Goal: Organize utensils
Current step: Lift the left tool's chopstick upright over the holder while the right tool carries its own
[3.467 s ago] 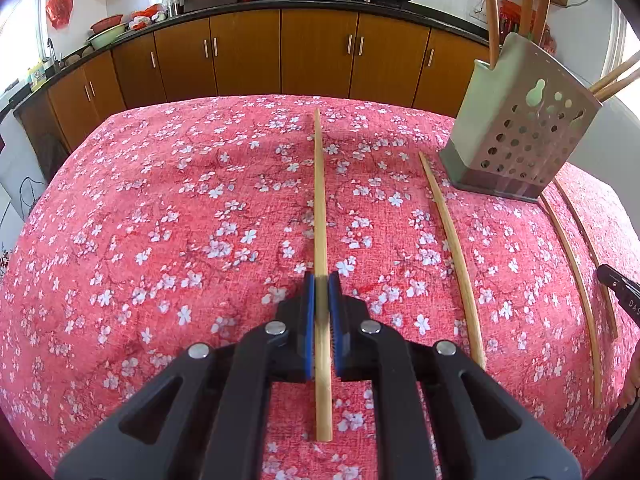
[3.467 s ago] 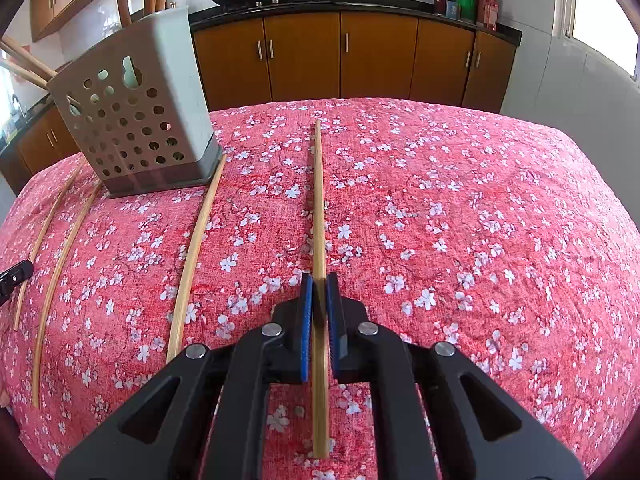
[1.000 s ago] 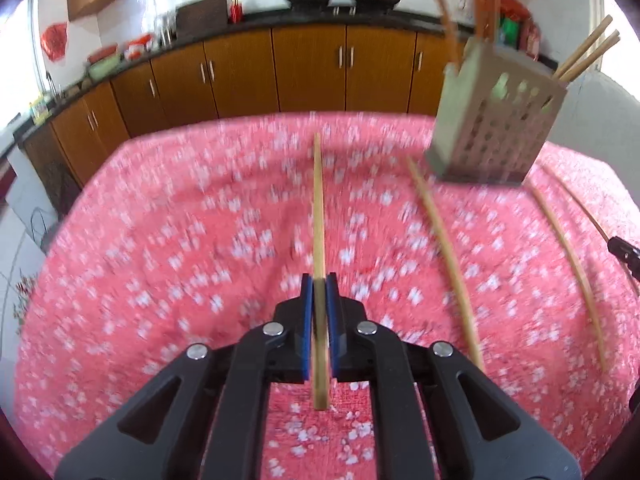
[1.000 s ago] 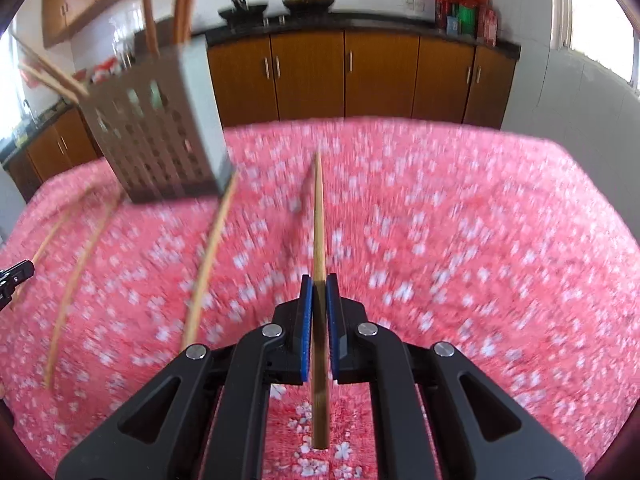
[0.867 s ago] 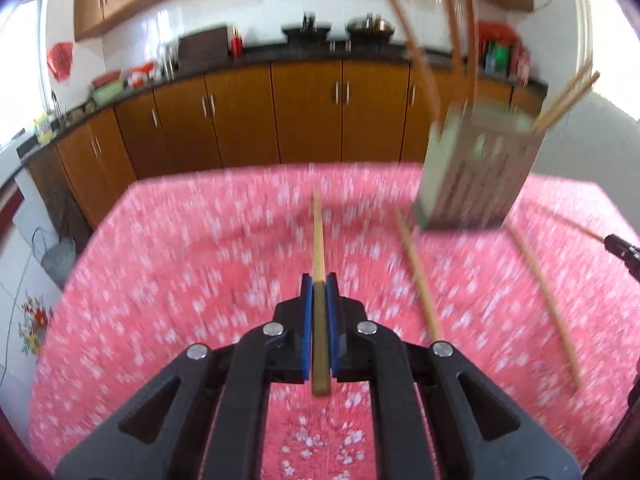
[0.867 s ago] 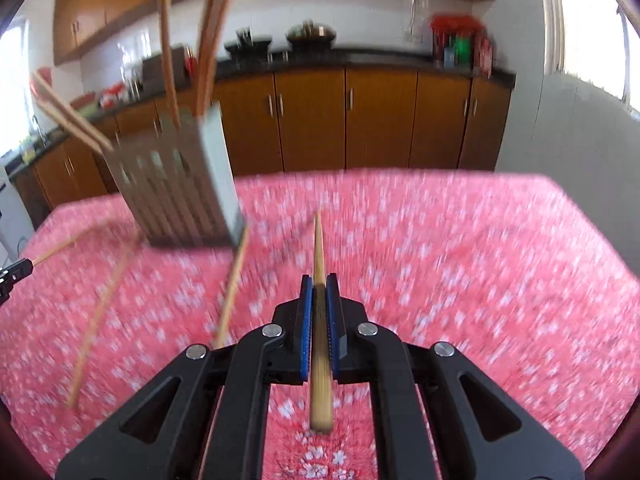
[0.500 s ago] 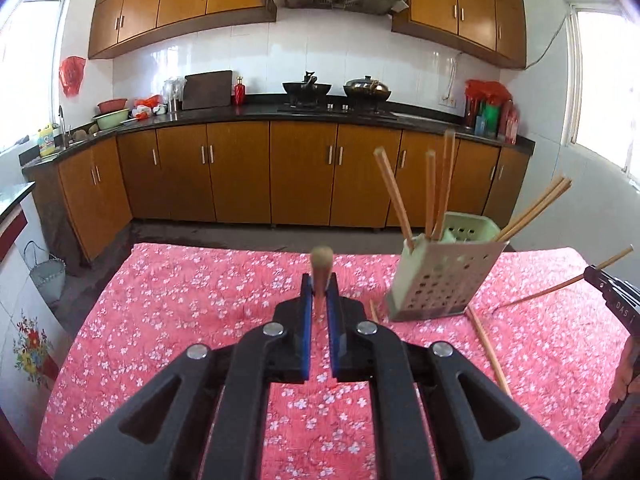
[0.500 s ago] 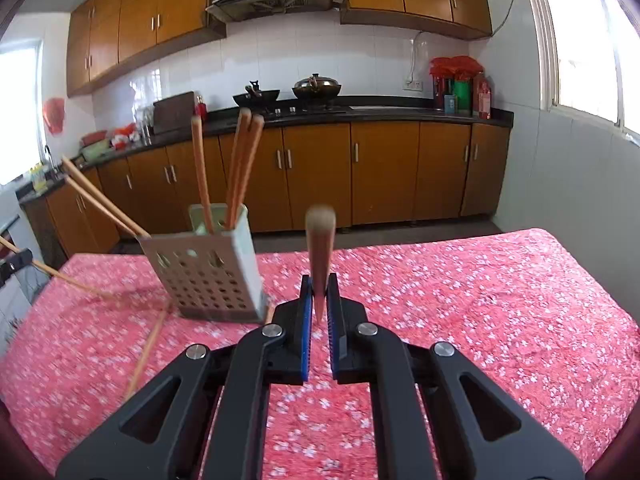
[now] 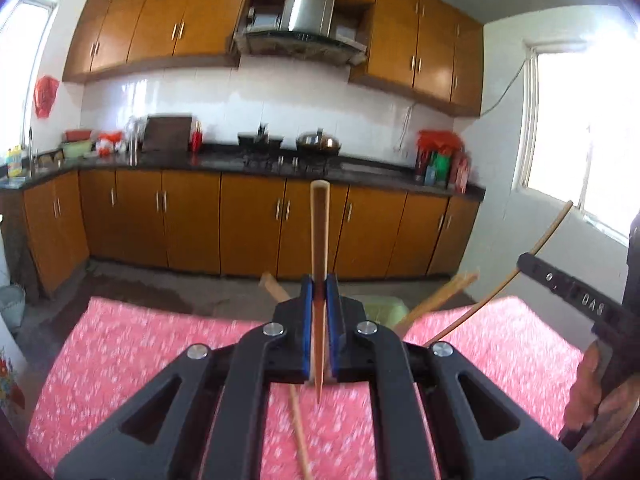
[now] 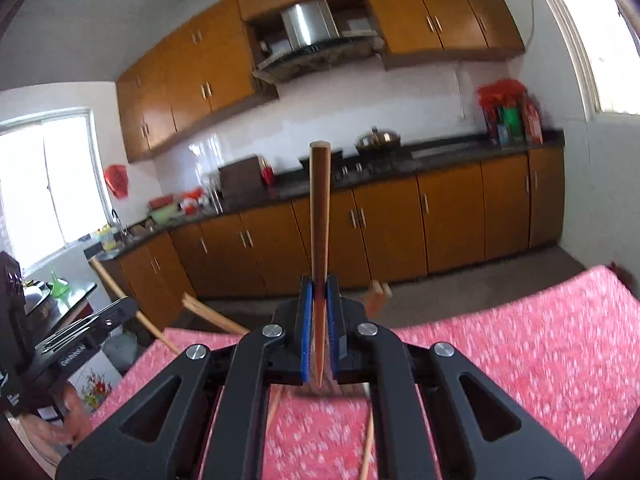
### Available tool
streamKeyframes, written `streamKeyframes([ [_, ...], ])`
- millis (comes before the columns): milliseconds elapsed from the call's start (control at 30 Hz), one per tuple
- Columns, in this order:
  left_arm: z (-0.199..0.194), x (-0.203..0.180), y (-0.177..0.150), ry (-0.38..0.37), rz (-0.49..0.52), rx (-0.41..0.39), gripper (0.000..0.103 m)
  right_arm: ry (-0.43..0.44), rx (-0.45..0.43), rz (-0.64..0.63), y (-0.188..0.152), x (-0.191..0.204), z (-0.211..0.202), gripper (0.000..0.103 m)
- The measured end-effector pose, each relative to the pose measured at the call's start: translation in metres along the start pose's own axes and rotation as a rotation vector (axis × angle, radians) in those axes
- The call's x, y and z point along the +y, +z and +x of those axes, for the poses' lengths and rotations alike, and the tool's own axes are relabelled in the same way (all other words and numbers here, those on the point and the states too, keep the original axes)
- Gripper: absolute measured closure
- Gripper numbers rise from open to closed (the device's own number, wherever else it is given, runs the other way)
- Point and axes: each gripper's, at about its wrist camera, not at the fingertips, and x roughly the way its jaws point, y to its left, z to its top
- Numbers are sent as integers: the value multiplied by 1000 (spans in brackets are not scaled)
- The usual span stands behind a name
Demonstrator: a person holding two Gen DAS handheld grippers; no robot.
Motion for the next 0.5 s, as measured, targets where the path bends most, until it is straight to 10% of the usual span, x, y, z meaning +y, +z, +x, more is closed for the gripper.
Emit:
streamKeyframes([
  [300, 36, -22, 50, 16, -49, -153, 95, -53, -67, -28, 25, 13, 42, 95],
  [500, 81, -17, 35, 18, -81, -92, 95, -74, 20, -29, 6, 7, 70, 95],
])
